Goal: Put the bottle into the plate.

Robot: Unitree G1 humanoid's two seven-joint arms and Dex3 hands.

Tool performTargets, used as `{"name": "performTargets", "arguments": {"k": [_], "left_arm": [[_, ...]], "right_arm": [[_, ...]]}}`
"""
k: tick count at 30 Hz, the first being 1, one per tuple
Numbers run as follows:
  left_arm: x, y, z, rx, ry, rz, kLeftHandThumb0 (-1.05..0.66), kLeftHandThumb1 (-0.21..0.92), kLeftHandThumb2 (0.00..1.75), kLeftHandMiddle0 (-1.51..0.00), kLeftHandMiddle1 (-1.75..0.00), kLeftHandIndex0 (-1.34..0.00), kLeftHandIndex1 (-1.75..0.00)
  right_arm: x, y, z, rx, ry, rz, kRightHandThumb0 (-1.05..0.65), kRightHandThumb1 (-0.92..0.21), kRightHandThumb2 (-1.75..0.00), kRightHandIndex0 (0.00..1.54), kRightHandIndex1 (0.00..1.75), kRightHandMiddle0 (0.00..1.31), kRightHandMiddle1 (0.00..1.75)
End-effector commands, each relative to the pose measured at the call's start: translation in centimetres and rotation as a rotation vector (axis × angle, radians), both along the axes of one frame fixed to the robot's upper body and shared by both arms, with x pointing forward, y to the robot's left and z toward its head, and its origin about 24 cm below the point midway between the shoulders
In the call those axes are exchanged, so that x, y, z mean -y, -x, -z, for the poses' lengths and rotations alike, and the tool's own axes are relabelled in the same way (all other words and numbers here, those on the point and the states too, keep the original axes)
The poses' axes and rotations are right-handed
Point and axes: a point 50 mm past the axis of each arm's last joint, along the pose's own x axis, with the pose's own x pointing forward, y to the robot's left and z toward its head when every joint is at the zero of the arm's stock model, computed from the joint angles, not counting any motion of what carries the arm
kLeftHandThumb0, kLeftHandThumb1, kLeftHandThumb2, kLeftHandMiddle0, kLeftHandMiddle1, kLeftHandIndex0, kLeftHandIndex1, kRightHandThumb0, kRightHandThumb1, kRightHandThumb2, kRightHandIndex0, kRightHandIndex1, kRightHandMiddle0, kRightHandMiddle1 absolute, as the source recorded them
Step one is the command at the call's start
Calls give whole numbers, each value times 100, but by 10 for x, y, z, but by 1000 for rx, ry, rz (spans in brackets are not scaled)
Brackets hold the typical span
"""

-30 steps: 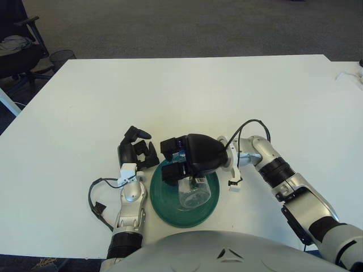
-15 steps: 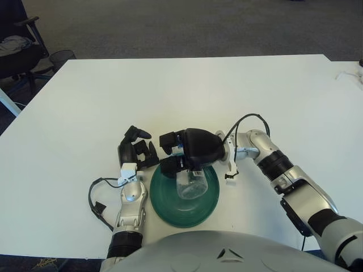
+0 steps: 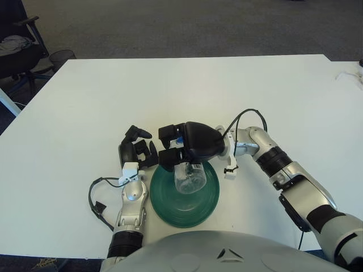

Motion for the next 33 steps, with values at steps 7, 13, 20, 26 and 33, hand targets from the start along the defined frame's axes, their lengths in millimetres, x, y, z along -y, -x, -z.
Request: {"name": "performTargets", "arguments": {"k": [7,13,20,26,33], "left_arm": [[0,6,16,-81,43,-12,-53,17,149,-130,-175,-73,-175],[0,5,16,-66,69,-7,-52,19,146,-129,-175,-71,-175],[0,6,17,-43,96,7,-52,19,146,-129,-175,-71,-175],[-2,5,18,-23,111,17,-53,16,150,-129,-175,-73,-175],[-2,5,19,-14,113,9,-56,12,156,-130,-175,-78,-175]], "right_arm": [[6,-1,-12,66,45,-6,-33,-52,-104,62,175,45,170],[10,-1,-19,93,53,6,-4,-61,-89,39,154,39,174],[13,-1,-22,113,63,8,-26,-81,-65,16,130,17,163],[15,-3,-19,127,107,-5,-66,-74,-72,8,72,1,103],[16,-3,-19,156,126,-11,-77,-89,-55,7,49,0,84]]}}
